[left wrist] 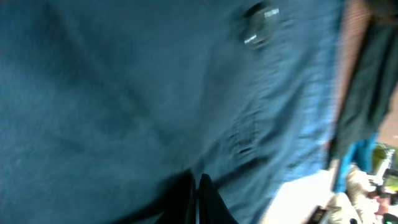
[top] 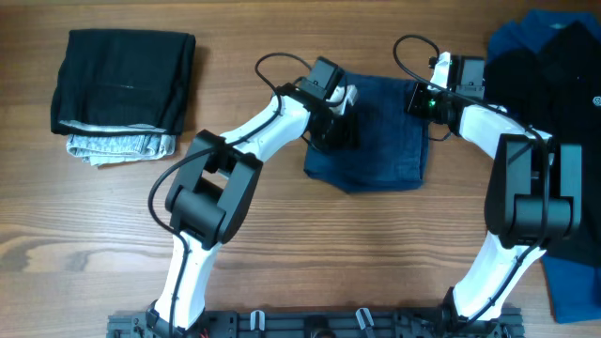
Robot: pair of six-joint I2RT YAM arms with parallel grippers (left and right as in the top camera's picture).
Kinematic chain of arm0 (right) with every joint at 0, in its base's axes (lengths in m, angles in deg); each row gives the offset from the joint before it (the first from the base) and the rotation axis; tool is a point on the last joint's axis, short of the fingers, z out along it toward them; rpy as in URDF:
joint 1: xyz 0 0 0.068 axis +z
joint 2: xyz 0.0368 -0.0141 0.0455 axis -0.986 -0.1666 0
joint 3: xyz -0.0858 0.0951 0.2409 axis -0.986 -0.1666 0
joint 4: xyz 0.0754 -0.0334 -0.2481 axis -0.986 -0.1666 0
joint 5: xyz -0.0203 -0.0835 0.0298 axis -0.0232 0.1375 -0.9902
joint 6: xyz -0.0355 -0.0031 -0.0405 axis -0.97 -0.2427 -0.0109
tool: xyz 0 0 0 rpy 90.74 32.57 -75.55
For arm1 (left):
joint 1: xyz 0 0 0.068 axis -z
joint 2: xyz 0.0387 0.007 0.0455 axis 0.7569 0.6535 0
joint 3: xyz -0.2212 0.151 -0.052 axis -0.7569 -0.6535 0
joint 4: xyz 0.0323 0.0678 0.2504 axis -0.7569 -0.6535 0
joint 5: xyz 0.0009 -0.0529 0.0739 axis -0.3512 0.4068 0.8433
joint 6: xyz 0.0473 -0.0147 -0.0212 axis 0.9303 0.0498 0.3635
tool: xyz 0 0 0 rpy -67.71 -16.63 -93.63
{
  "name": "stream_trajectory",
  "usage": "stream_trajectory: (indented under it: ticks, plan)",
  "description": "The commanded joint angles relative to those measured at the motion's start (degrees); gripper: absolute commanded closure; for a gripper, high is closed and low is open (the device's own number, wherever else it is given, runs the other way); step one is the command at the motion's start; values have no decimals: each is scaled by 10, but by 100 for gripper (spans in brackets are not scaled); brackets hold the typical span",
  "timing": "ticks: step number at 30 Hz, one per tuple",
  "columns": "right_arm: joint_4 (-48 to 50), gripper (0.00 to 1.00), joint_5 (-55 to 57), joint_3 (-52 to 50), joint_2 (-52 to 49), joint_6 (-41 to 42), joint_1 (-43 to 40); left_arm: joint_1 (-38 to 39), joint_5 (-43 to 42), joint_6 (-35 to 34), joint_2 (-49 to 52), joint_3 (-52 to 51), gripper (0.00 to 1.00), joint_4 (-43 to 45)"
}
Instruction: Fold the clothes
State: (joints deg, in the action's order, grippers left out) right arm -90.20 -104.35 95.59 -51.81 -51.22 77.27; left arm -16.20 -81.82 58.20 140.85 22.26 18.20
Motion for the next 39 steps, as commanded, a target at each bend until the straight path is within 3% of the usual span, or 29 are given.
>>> stream_trajectory:
  ticks: [1,3,7,11,15,18,23,25,28,29,32,34,35,36,37,39]
  plan:
    - [-26,93,9,-21,-39,-5,2,4,36,35,37,-11,96,-13]
    - [-26,92,9,-21,-39,-5,2,4,36,39,48,-22,96,-14]
    - [-26,91,9,-21,-39,-5,2,-7,39,47,-22,11,96,-11]
    - [-26,89,9,-21,-39,-5,2,-23,156,46,-77,23,96,82]
    - [-29,89,9,-21,-39,-5,2,-25,275,46,-28,23,96,184]
    - [-34,89,9,-21,-39,-5,2,-26,274,44,47,23,92,264]
    - [-41,88,9,-21,-39,-5,2,-46,294,66,100,23,93,289]
    - [-18,77,2,-16,-12,-5,2,-56,289,95,59,24,92,306]
    - [-21,47,-10,4,81,-5,2,-63,289,94,-33,24,91,294]
    - [-21,36,-10,5,120,-5,1,-63,289,93,-68,24,89,274]
    - [-90,24,66,5,259,-5,-19,-61,289,94,-168,24,87,130]
    - [-146,12,156,5,302,-5,-38,-61,289,94,-201,24,68,37]
    - [-189,1,218,5,321,-6,-52,-59,289,93,-209,24,50,-5]
    - [-223,1,266,5,330,-6,-64,-57,289,93,-211,24,41,-54]
    - [-267,1,301,5,330,-6,-76,-55,288,90,-208,21,35,-110]
    - [-285,1,300,-2,328,-6,-80,-45,274,86,-204,-1,32,-135]
